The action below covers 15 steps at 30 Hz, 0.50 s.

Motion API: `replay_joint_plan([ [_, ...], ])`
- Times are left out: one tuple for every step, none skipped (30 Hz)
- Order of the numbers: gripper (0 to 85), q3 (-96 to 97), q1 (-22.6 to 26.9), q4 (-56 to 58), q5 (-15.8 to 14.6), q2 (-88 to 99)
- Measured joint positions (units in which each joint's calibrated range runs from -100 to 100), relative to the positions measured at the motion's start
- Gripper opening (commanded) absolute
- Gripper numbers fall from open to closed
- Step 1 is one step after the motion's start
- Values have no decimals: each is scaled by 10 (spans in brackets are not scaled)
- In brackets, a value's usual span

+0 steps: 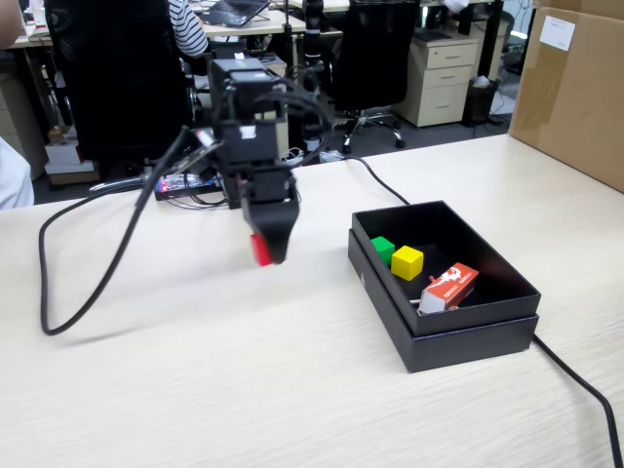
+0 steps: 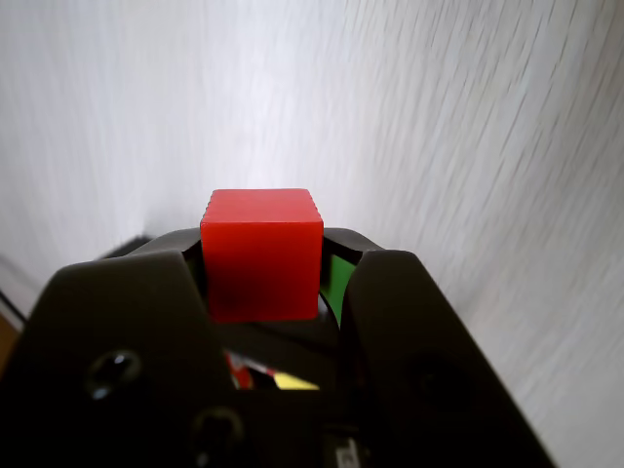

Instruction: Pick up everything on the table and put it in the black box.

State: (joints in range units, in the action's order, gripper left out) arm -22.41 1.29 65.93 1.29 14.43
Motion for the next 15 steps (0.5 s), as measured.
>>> replay_joint_plan([
  [8, 1, 15, 3, -7, 16],
  [9, 0, 45, 11, -22, 32],
  [9, 0, 47, 12, -23, 32],
  [9, 0, 61, 15, -29, 35],
  [8, 1, 76, 18, -36, 34],
  [9, 1, 88, 19, -42, 34],
  [9, -3, 118, 19, -56, 30],
  [9, -8, 131, 19, -63, 3],
  [9, -24, 138, 19, -65, -22],
  [9, -47, 146, 19, -68, -53],
  [9, -49, 147, 19, -68, -56],
  [9, -69, 153, 19, -72, -83],
  [9, -99, 157, 19, -79, -131],
  [9, -111, 157, 19, -87, -185],
  [28, -111, 157, 19, -87, -185],
])
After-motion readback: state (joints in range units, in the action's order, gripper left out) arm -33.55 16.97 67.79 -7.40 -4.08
